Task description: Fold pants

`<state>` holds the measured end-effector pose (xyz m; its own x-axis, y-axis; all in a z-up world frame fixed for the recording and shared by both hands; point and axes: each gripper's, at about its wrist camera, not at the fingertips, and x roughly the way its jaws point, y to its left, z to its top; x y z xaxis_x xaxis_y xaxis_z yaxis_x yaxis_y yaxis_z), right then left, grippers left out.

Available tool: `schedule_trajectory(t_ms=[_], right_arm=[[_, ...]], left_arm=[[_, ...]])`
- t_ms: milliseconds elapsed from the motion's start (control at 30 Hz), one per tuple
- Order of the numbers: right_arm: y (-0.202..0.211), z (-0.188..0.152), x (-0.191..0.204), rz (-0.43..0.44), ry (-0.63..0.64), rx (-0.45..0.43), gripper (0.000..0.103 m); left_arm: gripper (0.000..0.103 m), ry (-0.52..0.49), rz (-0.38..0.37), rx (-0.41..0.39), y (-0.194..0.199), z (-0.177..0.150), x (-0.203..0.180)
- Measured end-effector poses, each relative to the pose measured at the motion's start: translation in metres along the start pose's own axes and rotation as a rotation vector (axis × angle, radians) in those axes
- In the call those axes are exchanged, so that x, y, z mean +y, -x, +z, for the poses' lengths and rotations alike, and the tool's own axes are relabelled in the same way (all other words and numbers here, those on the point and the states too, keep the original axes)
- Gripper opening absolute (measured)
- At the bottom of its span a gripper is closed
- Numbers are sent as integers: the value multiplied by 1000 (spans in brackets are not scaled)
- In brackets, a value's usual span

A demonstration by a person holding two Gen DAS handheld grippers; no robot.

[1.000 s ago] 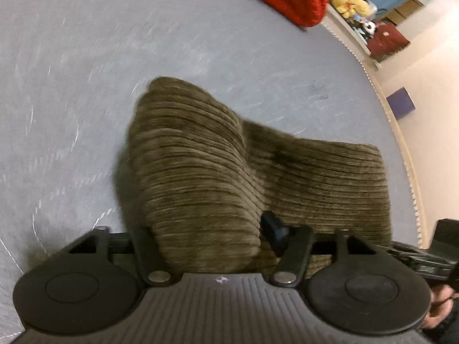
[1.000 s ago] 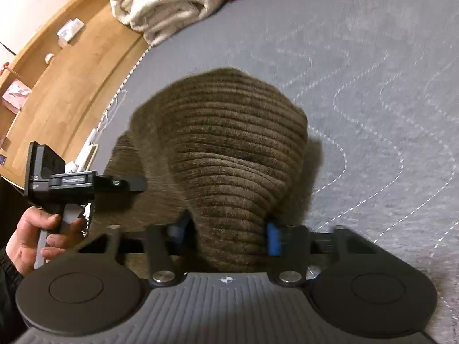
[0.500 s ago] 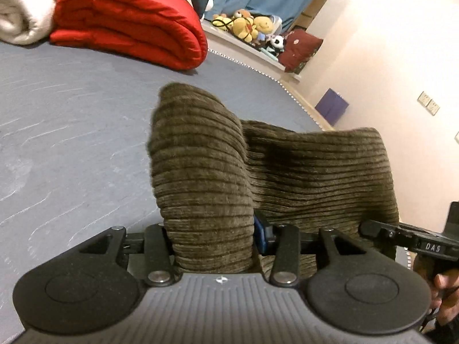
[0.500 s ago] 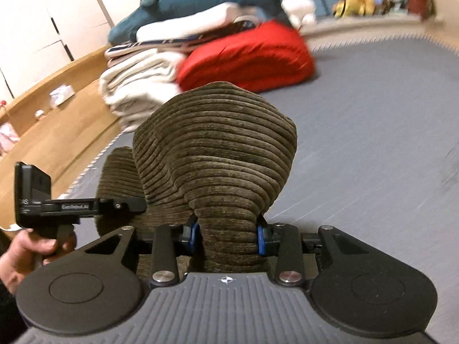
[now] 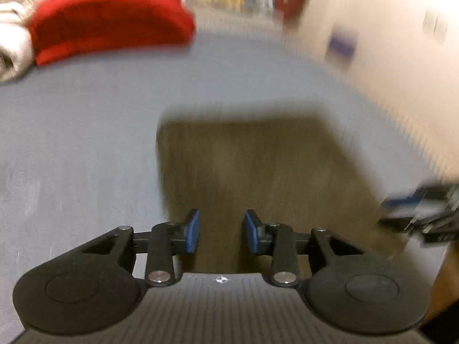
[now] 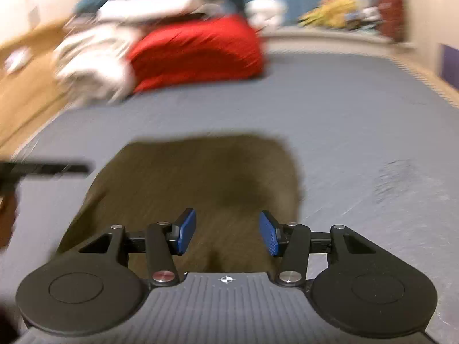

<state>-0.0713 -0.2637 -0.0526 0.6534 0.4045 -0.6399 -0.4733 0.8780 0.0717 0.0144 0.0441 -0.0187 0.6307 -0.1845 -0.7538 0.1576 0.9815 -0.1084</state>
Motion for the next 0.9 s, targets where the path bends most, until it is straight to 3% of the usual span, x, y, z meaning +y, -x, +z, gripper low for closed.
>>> schedule_trajectory(t_ms=[67,167,233,300,367,433,533,667,733,900], right_arm=[[-19,-20,4,-46,102,120,49],[-18,-23,4,-61,140,125,49],[-14,-13,8,-66,104,115,49],[-5,-12,14,-96,57,84,59],[6,-10,23,-127,31,42,73],[22,-12,30,-132,6,-12,86],[44,-15,43,-129,-37,-59,87],[55,-22,56,-135,-72,-70,94],[51,-22,57,-145,-89,-62,96],[33,-26,47,-171,-173,27,96]], left_arm=[[39,-45,23,43,-11,-12,-4],[45,-39,61,13,2,-7,-12],[72,-31,121,-29,16,-8,-19],[86,-33,132,-87,33,-13,-31],[88,-37,131,-135,51,-21,-50],[99,-41,162,-162,64,-30,-69],[101,-31,210,-192,75,-45,-90],[102,19,175,-136,70,-61,-103],[102,56,139,-95,64,-67,-103],[102,124,211,-55,57,-75,-101]])
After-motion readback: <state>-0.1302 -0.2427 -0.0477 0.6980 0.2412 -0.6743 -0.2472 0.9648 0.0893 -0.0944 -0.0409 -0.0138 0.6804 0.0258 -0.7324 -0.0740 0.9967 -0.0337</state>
